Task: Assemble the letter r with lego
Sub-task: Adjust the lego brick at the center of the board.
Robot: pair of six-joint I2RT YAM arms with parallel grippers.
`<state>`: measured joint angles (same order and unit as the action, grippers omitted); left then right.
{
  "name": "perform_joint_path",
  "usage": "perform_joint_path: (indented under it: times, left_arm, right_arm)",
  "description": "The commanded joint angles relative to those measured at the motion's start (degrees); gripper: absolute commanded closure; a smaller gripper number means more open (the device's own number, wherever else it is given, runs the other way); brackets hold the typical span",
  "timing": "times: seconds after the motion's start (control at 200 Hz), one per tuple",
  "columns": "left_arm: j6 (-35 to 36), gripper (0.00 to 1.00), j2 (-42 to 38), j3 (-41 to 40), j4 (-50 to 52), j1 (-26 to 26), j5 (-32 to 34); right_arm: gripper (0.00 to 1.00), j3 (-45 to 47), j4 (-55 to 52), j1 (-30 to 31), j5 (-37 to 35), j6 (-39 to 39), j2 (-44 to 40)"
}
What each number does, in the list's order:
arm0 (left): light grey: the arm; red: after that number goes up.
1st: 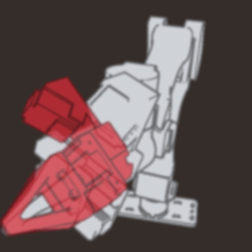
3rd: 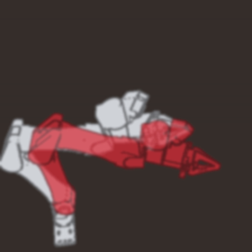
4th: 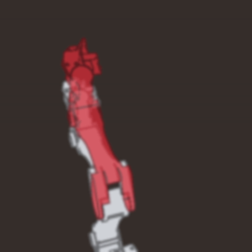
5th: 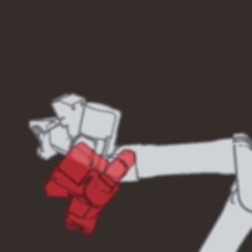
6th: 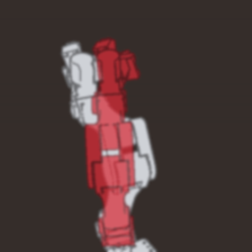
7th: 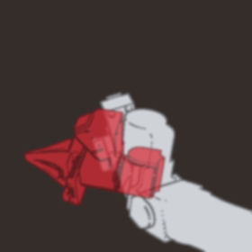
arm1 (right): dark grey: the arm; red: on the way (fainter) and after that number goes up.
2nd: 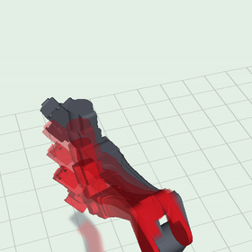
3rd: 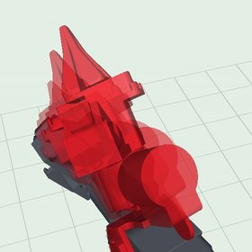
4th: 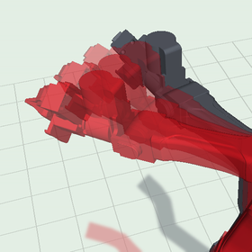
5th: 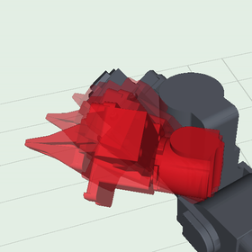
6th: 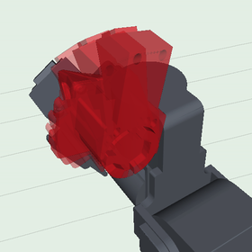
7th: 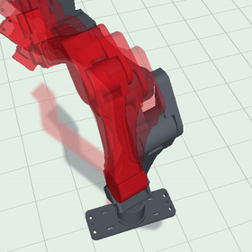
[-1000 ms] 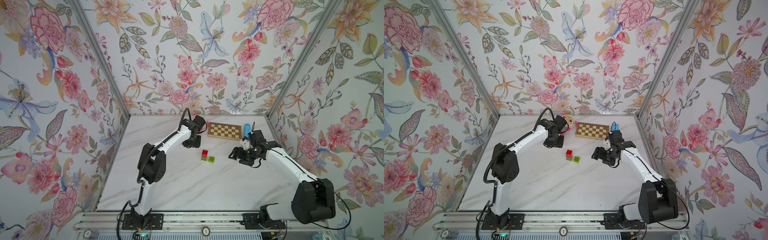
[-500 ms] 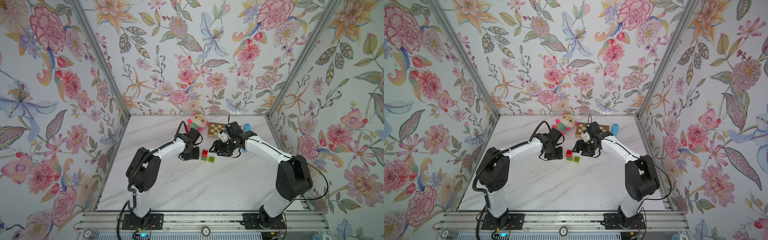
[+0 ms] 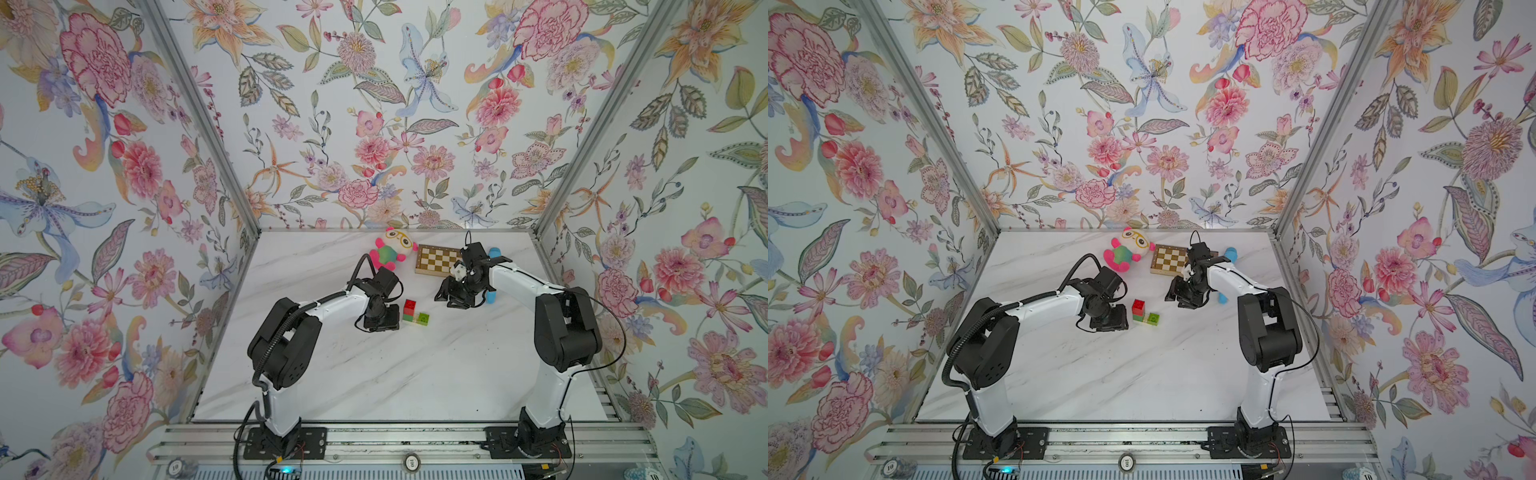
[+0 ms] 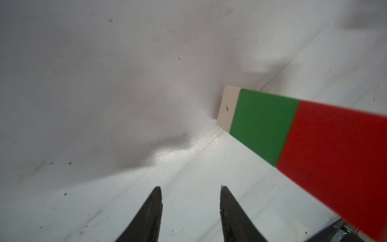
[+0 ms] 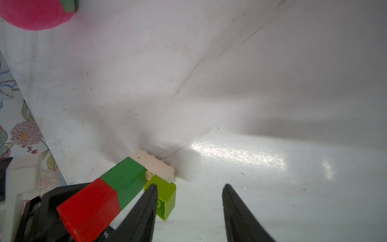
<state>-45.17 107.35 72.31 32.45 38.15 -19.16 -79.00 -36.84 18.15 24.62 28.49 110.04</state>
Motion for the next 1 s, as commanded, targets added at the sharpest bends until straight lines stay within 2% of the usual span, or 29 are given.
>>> perform_joint_path:
  times: [0.0,0.335,0.535,0.771,0.996]
  left_arm:
    - [-1.4,0.53,-1.5,-1.3,-2.1,1.7,-1.5]
    - [-4.5,0.54,-0.9,-6.2,-7.5,3.1,-1.6]
    - [-6.8,0.55,-0.2,-8.8,-11.3,3.1,-1.6]
    - [-5.9,0.55,0.2,-7.4,-10.5,3.0,-0.3]
    - [-6.1,0.56,-1.2,-10.5,-11.5,3.0,-0.4]
  right_arm:
    - [0.46,-3.2,-1.1,1.6,-0.2,-1.8,-0.4]
    - [0.46,-10.3,-5.2,6.1,0.8,-3.9,1.7]
    - [0.46,-7.5,-5.4,8.3,0.8,-3.5,-0.8]
    - [0.48,-5.4,-5.4,9.8,0.4,-2.9,-2.9]
    - [0.48,-3.5,-5.4,10.6,0.3,-2.6,-4.8]
